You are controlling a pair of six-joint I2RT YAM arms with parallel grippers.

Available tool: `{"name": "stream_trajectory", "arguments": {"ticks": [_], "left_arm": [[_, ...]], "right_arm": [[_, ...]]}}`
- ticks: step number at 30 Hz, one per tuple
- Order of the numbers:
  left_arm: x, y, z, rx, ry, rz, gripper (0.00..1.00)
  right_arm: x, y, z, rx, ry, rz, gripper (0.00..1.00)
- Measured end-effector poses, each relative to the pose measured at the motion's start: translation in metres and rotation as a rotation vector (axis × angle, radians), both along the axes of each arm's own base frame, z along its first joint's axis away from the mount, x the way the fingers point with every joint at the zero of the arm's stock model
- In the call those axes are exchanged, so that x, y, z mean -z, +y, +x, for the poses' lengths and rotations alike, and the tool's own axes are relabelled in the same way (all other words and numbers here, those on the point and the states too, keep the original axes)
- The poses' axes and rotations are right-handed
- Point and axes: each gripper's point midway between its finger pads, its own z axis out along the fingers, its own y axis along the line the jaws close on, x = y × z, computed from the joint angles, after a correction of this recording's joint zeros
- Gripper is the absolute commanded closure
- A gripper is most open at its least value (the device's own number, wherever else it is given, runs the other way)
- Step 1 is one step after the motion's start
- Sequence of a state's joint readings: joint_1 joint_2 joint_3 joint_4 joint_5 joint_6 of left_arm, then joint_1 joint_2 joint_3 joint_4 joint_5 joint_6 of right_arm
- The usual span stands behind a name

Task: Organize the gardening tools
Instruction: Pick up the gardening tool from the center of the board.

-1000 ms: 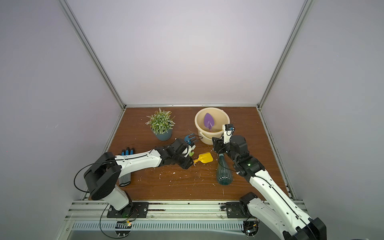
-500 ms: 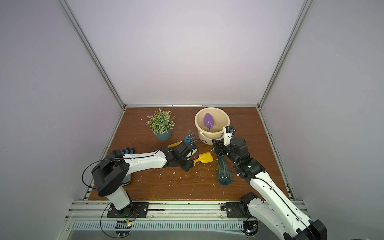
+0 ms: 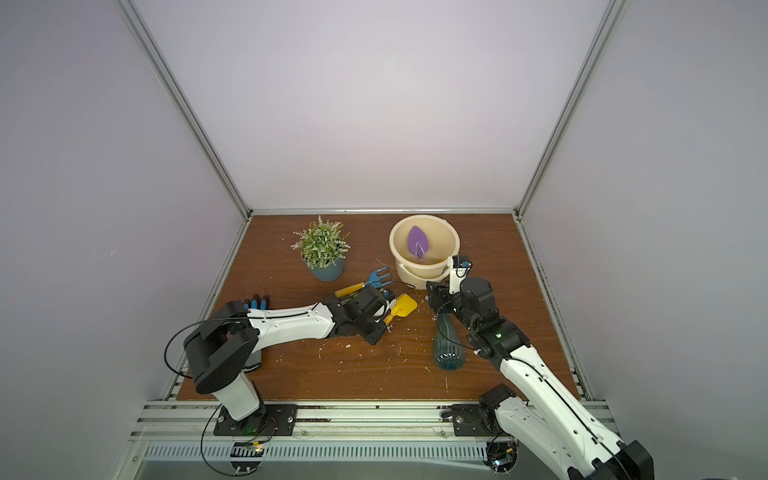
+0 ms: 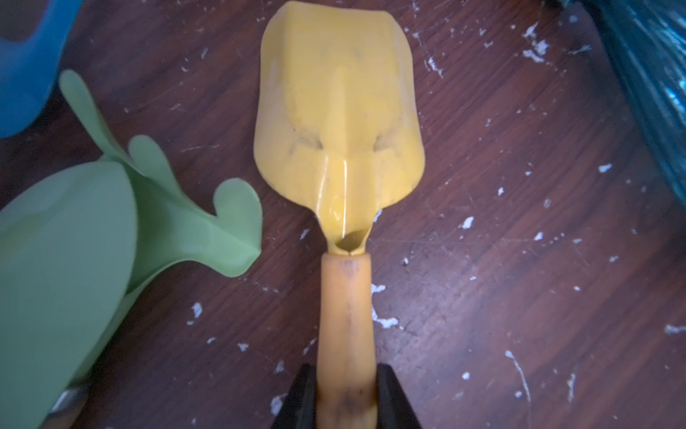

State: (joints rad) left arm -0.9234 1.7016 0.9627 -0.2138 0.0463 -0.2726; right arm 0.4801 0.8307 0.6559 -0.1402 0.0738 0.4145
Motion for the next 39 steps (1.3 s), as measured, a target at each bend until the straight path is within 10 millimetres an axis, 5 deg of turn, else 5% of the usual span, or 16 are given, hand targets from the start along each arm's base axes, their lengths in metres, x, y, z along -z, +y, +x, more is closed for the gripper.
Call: {"name": "stream_trajectory", "arguments": {"ticks": [18,30,39], "left_arm": [[-0.015,0.01,-0.009,0.0,-0.017,-0.033,0.94],[-0.069,0.049,-0.023,-0.112,-0.104,-0.135,1.0],[-0.122,0.054,-0.009,-0.192,-0.235,-0.26,1.0]], "right_arm": [[0.0,0.001,0.003,0.018,0.008,0.032,0.37],[0.011,0.026,0.006,-0.079,0.072,0.078,0.35],[-0.014,0.071,0.013,-0.258,0.069,0.238,0.34]]}}
